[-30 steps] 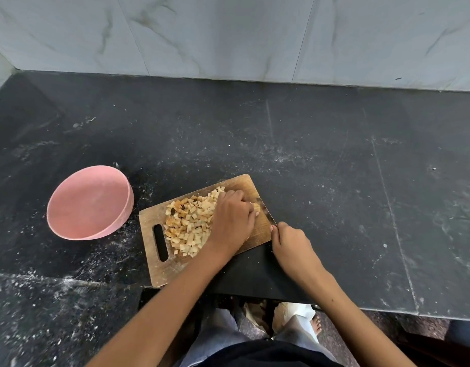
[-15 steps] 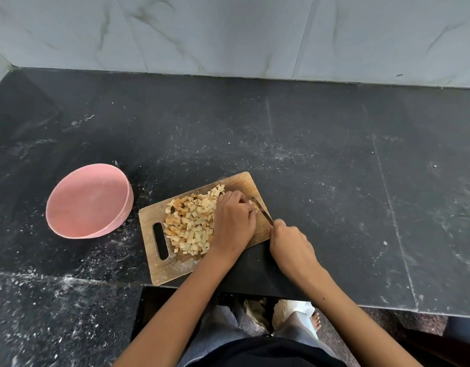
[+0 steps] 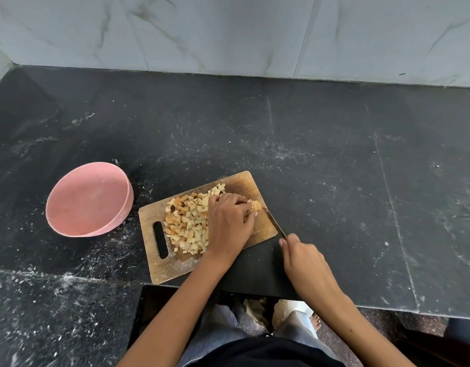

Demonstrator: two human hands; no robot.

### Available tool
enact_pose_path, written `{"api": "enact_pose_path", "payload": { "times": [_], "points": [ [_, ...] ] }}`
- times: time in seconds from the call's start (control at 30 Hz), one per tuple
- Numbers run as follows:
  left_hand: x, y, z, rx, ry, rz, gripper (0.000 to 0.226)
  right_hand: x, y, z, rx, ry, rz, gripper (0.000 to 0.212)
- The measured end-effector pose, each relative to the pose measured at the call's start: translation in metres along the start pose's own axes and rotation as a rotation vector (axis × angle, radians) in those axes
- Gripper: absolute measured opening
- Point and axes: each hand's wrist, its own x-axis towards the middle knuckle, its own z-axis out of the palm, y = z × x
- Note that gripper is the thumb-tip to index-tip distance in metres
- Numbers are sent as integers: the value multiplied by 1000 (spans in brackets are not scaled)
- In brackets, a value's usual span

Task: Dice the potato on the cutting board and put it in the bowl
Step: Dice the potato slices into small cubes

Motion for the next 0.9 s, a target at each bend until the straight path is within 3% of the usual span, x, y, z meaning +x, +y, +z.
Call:
{"api": "enact_pose_path", "payload": {
  "times": [0.3,0.9],
  "points": [
    [-5,-4,0,-21,9,-32,6,27,-22,-1,-18,30,-49,30],
    [2,1,-5,-24,-37,-46,12,22,-17,8,-122,-26,4,10]
  ]
}}
